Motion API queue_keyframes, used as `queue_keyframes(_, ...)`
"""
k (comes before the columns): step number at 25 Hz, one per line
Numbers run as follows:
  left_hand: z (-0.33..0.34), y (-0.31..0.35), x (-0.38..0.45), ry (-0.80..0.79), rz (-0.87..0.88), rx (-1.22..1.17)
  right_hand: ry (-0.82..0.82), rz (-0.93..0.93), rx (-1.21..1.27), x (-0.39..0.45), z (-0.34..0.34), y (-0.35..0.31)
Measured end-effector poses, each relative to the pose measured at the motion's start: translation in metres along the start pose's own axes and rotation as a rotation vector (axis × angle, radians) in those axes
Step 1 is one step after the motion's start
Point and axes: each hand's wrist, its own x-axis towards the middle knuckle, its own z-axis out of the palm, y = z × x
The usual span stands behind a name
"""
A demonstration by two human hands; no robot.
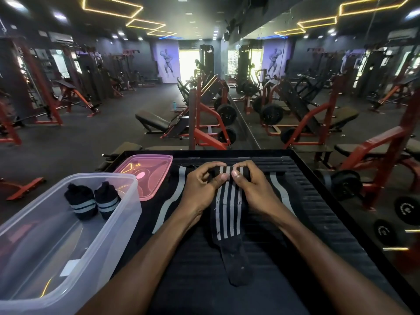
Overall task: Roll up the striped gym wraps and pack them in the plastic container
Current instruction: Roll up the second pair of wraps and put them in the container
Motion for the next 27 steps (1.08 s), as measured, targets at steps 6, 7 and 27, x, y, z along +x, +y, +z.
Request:
queue_keyframes(6,-0.006,0.002,0.003,-0.129,-0.426,-0.461,0.008,0.008,0.198,0.004,-0.005,0.001)
queue_keyframes(7,-0.005,0.002,0.002,-0.159,-0.464,-0.491,0.01,0.011,0.207,0.004,-0.005,0.001)
queue_keyframes(27,0.018,-0.012,-0.007,-0.014,-0.184,-0.239,0.031,0.107,0.148,0.007,0.005,0.009)
